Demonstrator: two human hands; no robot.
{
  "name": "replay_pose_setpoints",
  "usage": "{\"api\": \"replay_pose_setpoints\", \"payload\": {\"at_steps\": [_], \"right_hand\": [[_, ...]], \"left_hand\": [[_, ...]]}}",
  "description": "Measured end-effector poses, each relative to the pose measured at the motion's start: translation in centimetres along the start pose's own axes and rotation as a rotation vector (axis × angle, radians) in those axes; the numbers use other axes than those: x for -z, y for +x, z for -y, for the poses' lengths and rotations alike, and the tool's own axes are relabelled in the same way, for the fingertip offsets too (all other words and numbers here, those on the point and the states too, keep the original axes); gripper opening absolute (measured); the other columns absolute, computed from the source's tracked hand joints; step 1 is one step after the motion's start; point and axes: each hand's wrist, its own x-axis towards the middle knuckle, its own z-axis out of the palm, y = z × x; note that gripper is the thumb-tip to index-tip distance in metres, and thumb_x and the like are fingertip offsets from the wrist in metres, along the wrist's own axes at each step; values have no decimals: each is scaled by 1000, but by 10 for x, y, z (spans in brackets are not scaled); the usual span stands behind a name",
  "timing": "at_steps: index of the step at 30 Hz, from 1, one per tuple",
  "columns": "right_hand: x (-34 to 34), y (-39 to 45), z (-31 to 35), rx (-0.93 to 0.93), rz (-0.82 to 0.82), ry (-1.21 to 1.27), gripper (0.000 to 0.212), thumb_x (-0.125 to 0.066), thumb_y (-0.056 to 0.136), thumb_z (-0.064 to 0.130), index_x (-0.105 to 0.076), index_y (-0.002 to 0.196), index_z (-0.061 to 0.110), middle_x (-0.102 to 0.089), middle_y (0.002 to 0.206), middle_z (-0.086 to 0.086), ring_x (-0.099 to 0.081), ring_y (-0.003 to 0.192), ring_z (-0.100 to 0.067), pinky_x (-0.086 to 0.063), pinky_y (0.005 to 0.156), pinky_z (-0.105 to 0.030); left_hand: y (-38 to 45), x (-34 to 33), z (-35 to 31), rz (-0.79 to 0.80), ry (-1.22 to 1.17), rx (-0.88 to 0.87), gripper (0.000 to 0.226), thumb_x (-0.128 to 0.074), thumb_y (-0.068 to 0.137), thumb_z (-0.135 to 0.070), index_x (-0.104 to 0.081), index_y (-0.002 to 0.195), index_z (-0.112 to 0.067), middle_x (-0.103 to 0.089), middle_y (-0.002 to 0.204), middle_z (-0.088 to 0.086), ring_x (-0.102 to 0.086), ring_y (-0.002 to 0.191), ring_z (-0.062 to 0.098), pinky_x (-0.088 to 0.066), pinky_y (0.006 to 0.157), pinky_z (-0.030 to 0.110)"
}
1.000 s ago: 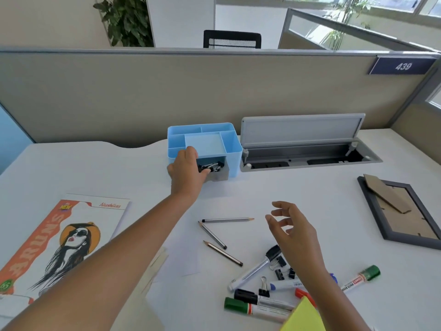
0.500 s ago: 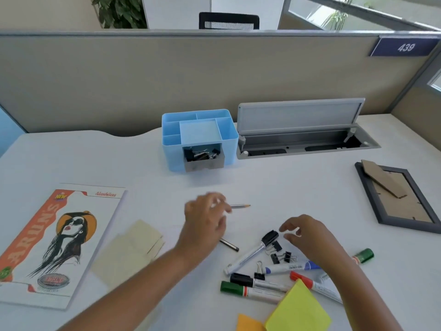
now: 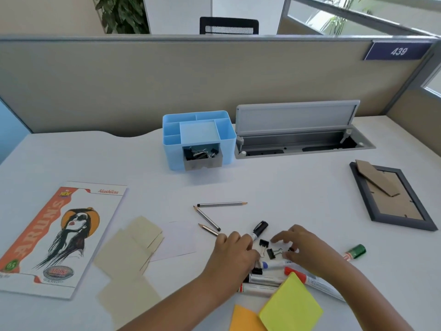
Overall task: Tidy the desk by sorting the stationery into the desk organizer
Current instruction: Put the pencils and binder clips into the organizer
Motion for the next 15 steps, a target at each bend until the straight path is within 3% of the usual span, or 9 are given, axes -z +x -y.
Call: {"api": "replay_pose_setpoints", "payload": {"at_steps": [4, 8, 12, 15], "right_hand": [[-11, 4, 6, -3, -115, -32, 32, -57, 88, 17, -57, 115, 34, -45, 102, 6, -53, 88, -10, -42, 74, -19], [-16, 13, 10, 8, -173, -16, 21, -49, 92, 15, -63, 105, 24, -50, 99, 4, -58, 93, -14, -44, 78, -23], [-13, 16, 3, 14, -268, 149, 17, -57, 88, 11, -67, 96, 23, -55, 90, 5, -54, 80, -5, -40, 66, -7], [-5, 13, -5, -10, -345, 357, 17, -64, 84, 10, -64, 87, 27, -63, 88, 4, -59, 68, 4, -42, 60, 0]], "left_hand": [[9, 3, -3, 99, 68, 20, 33, -85, 43, -34, -67, 70, -39, -50, 73, -15, -49, 66, 10, -35, 60, 24], [15, 3, -6, 147, 130, 32, 37, -85, 38, -28, -66, 68, -37, -50, 71, -13, -49, 66, 12, -19, 63, 28], [16, 7, -6, 114, 81, 15, 39, -86, 39, -31, -67, 72, -39, -53, 73, -15, -51, 66, 10, -36, 59, 24], [16, 9, -3, 89, 36, 22, 32, -81, 43, -47, -68, 71, -42, -54, 74, -17, -52, 65, 8, -40, 57, 22]]}}
